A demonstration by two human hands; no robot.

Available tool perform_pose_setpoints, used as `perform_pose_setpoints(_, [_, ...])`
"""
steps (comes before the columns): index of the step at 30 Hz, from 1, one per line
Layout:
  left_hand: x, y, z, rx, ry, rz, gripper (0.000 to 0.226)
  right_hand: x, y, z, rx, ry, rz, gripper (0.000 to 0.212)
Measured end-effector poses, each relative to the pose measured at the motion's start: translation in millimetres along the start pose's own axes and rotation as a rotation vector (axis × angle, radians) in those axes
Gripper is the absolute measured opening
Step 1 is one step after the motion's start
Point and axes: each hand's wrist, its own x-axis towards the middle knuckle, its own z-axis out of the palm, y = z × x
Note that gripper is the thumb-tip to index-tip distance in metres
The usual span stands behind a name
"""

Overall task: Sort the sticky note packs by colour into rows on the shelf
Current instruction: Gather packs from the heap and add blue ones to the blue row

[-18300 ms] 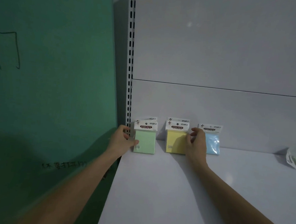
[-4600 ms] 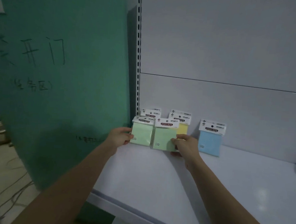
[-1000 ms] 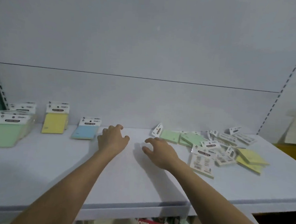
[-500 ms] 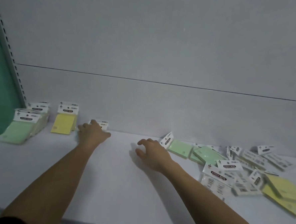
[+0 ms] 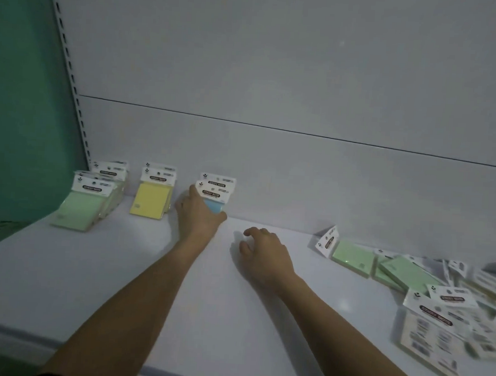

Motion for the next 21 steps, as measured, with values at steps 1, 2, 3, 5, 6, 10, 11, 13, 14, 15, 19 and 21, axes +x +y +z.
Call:
perform_pose_setpoints(1, [3, -2, 1, -0.032, 0.028, 0.003, 0.089, 3, -5, 5, -0.022, -0.001, 0.002, 0.041])
perform_pose_setpoints(2, [7, -4, 3, -0.055, 0.048, 0.0, 0.091, 4, -7, 11, -0.048, -0.002, 0.004, 0.042])
perform_pose_setpoints(3, [11, -7, 4, -0.063, 0.06, -0.004, 0.094, 5, -8, 15, -0.078, 0.003, 0.0, 0.042])
perform_pose_setpoints(5, [18, -9, 8, -0.052, 0.068, -0.001, 0.099, 4, -6, 23, -0.14, 0.032, -0.023, 0.038])
perform_pose_setpoints(6, [21, -10, 10, -0.039, 0.064, 0.005, 0.101, 3, -5, 25, -0.156, 0.049, -0.032, 0.037])
perform_pose_setpoints(10, [24, -15, 20, 0.004, 0.047, 0.039, 0.109, 2, -3, 26, -0.144, 0.072, -0.05, 0.038])
perform_pose_setpoints(11, [24, -15, 21, 0.004, 0.053, 0.042, 0.111, 1, -4, 26, -0.141, 0.073, -0.053, 0.039])
perform_pose_setpoints(13, [25, -17, 21, 0.004, 0.058, 0.037, 0.112, 1, -4, 25, -0.133, 0.071, -0.052, 0.039])
perform_pose_setpoints(14, [26, -17, 21, 0.005, 0.059, 0.033, 0.113, 1, -4, 25, -0.129, 0.067, -0.049, 0.039])
perform_pose_setpoints(15, [27, -17, 20, 0.009, 0.062, 0.031, 0.114, 1, -4, 24, -0.124, 0.063, -0.046, 0.039])
perform_pose_setpoints(19, [24, -15, 16, 0.046, 0.045, 0.035, 0.116, 0, -4, 20, -0.103, 0.055, -0.039, 0.039])
perform_pose_setpoints(21, [23, -15, 14, 0.049, 0.016, 0.02, 0.114, -1, -2, 19, -0.072, 0.054, -0.046, 0.038])
